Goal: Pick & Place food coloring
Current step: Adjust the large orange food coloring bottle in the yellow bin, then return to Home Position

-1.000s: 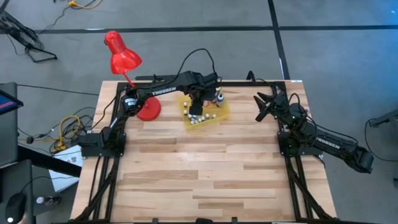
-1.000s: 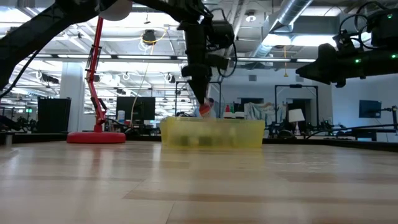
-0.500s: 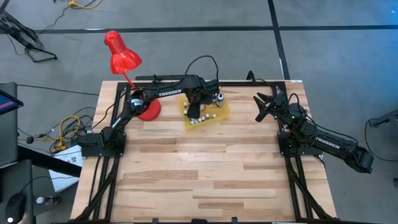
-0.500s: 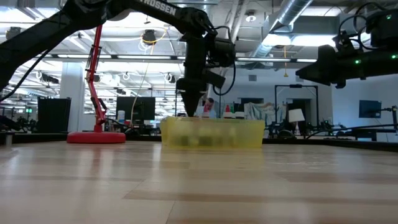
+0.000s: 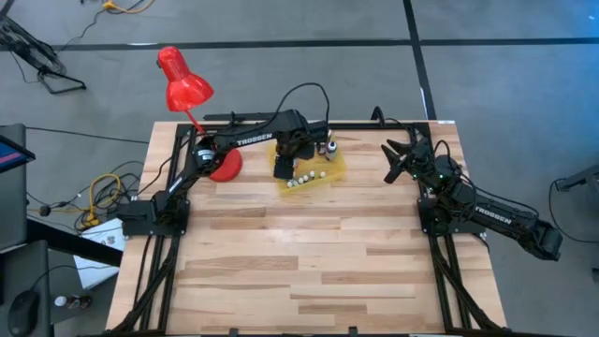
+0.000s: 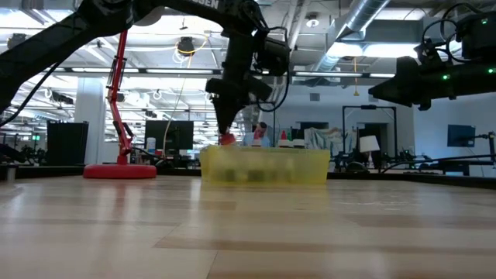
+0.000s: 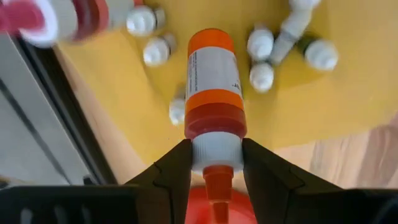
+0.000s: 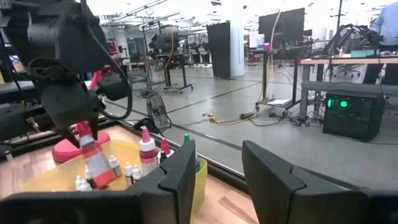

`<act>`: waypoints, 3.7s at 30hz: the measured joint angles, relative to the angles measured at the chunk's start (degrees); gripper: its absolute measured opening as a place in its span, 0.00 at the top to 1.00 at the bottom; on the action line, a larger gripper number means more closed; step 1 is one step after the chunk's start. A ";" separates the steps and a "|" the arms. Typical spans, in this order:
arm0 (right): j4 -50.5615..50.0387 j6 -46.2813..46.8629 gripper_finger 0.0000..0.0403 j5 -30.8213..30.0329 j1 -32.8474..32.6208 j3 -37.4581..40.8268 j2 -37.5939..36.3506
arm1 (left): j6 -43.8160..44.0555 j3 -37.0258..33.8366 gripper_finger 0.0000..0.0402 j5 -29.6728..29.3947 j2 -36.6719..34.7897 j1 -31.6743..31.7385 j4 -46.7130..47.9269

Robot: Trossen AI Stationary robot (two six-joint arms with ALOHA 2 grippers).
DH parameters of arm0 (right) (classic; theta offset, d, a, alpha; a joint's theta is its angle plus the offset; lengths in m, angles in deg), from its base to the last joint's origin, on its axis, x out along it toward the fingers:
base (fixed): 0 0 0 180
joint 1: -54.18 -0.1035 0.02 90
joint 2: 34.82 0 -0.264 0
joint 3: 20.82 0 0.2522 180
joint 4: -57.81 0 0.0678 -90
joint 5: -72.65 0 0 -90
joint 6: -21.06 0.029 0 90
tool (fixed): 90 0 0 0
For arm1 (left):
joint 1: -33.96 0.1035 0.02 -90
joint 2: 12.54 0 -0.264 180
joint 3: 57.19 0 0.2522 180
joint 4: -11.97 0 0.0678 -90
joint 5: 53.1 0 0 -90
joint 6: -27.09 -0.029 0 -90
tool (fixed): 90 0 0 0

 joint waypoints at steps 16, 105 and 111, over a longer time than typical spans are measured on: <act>0.00 -0.01 0.69 -0.01 0.00 0.00 0.00 | -3.26 -0.88 0.70 -0.73 1.29 -0.07 -0.90; -0.26 -0.01 0.69 -0.01 0.02 0.00 0.02 | 27.77 -89.39 0.57 2.80 -70.38 0.62 -68.87; -0.26 -0.01 0.69 -0.01 0.01 0.00 0.02 | 31.14 -105.23 0.57 -1.86 -79.16 -0.50 -87.91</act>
